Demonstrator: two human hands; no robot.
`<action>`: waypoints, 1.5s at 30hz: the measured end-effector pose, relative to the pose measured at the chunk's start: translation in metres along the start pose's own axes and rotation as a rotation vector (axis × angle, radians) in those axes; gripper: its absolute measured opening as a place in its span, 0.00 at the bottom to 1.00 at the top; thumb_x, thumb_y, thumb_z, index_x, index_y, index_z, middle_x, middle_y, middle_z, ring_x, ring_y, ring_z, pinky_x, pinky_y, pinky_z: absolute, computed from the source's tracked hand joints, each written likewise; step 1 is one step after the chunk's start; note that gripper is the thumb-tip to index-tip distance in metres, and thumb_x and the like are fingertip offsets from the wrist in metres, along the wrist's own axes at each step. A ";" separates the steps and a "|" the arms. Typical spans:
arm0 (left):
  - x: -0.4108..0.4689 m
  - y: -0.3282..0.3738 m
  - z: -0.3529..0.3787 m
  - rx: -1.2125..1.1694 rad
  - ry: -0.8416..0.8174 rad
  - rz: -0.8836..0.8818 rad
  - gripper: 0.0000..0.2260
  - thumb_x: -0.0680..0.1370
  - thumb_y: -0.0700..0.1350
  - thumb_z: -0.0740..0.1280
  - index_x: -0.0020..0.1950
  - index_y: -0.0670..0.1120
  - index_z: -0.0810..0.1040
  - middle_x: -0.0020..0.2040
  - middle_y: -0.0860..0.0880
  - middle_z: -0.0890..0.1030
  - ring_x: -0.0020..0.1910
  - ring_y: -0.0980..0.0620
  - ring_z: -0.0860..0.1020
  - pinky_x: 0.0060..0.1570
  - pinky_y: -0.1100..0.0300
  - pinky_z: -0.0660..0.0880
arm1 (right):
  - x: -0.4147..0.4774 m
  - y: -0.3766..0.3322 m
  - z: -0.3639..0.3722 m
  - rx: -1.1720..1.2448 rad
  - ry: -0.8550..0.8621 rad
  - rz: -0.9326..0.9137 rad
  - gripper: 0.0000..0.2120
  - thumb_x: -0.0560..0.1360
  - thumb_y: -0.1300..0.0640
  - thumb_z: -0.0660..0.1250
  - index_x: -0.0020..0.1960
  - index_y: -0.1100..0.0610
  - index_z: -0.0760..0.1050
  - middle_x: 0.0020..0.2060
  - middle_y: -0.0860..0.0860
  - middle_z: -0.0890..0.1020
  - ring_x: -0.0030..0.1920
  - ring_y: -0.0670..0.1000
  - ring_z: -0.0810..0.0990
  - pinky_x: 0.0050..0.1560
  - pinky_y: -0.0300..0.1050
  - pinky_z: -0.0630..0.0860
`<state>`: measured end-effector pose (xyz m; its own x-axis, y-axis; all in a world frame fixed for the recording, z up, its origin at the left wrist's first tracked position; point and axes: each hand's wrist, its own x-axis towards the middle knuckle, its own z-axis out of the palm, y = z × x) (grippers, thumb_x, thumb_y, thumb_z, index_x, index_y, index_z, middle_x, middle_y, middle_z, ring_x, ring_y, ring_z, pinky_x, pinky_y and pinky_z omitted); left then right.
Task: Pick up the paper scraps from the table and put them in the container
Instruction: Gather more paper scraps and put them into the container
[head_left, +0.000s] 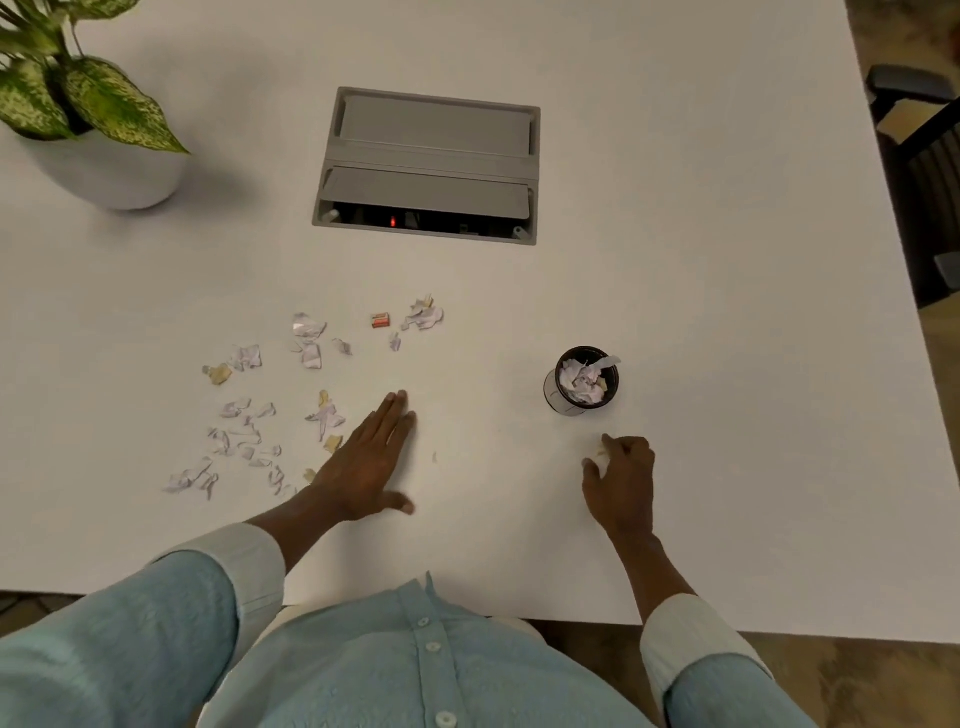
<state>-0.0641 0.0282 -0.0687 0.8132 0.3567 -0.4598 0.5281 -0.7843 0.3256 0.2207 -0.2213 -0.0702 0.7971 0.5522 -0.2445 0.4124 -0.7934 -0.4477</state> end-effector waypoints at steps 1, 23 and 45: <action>0.000 0.001 0.002 0.005 -0.009 0.001 0.63 0.67 0.70 0.74 0.83 0.42 0.37 0.82 0.44 0.29 0.81 0.46 0.29 0.80 0.50 0.40 | -0.001 -0.004 0.004 -0.002 -0.008 -0.027 0.23 0.73 0.62 0.74 0.66 0.65 0.76 0.57 0.59 0.74 0.59 0.60 0.72 0.54 0.50 0.77; 0.008 0.014 0.002 0.030 -0.075 -0.141 0.70 0.65 0.62 0.81 0.79 0.45 0.26 0.79 0.44 0.23 0.78 0.44 0.25 0.79 0.48 0.36 | -0.043 -0.166 0.102 -0.080 -0.303 -0.421 0.12 0.77 0.55 0.73 0.60 0.56 0.80 0.56 0.54 0.77 0.57 0.52 0.75 0.52 0.44 0.80; 0.006 0.014 -0.005 0.057 -0.074 -0.132 0.70 0.64 0.66 0.79 0.79 0.45 0.25 0.78 0.44 0.23 0.79 0.45 0.26 0.81 0.48 0.39 | 0.008 -0.162 -0.053 0.377 0.218 -0.075 0.09 0.66 0.66 0.75 0.39 0.51 0.84 0.34 0.43 0.84 0.34 0.43 0.81 0.42 0.28 0.73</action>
<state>-0.0504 0.0213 -0.0630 0.7167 0.4217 -0.5555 0.6123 -0.7617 0.2118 0.1833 -0.1019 0.0463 0.8621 0.5059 -0.0305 0.3148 -0.5818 -0.7500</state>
